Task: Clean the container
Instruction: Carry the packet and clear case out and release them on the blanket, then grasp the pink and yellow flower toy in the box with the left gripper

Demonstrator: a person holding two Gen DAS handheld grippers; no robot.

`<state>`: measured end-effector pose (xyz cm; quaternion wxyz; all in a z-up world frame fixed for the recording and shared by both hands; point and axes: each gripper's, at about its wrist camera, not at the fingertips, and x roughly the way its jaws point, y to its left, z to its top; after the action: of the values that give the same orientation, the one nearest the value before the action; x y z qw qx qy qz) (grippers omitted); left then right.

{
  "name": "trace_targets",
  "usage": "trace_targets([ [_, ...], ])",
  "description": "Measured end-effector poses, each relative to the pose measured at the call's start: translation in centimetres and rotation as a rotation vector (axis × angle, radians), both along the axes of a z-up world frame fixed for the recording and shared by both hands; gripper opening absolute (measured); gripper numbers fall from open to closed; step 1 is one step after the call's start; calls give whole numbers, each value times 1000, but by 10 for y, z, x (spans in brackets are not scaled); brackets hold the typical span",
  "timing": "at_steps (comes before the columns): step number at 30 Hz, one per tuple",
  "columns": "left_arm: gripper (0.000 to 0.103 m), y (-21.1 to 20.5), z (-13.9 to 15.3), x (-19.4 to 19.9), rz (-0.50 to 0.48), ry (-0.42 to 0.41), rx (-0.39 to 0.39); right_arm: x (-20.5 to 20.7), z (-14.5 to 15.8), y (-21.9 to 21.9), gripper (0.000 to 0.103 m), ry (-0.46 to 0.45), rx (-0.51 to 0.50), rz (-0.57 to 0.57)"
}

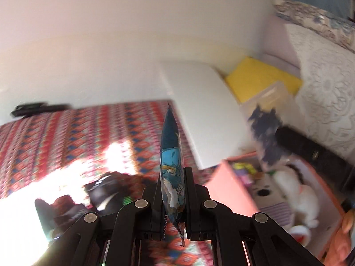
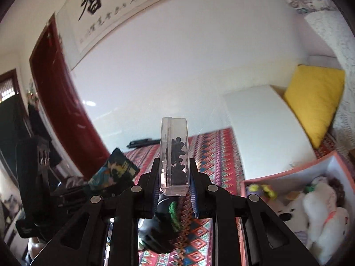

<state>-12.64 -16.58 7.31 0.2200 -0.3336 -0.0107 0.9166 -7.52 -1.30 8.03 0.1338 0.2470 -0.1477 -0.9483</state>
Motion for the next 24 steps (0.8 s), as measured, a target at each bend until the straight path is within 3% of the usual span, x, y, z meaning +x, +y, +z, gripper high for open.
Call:
trace_targets([
  [5, 8, -79, -51, -33, 121, -94, -20, -45, -37, -84, 24, -78, 65, 102],
  [8, 13, -104, -81, -55, 157, -146, -44, -65, -54, -101, 26, -104, 89, 64],
  [9, 25, -110, -90, -62, 167, -161, -51, -71, -59, -107, 38, -112, 97, 51],
  [10, 63, -115, -98, -69, 177, -177, -57, -78, -65, -113, 64, -121, 104, 37],
  [11, 90, -118, -101, -74, 194, -187, -81, -85, -71, -118, 75, -129, 112, 24],
  [12, 92, -120, -103, -76, 207, -178, -108, -88, -73, -116, 83, -135, 99, 22],
  [15, 93, -127, -95, -70, 216, -101, -153, -99, -76, -111, 83, -150, 55, 23],
  [20, 96, -124, -92, -64, 186, -91, -116, -100, -74, -96, 83, -165, 18, 3],
  [24, 96, -100, -89, -55, 138, -92, -110, -76, -57, -70, 84, -161, -6, -31],
])
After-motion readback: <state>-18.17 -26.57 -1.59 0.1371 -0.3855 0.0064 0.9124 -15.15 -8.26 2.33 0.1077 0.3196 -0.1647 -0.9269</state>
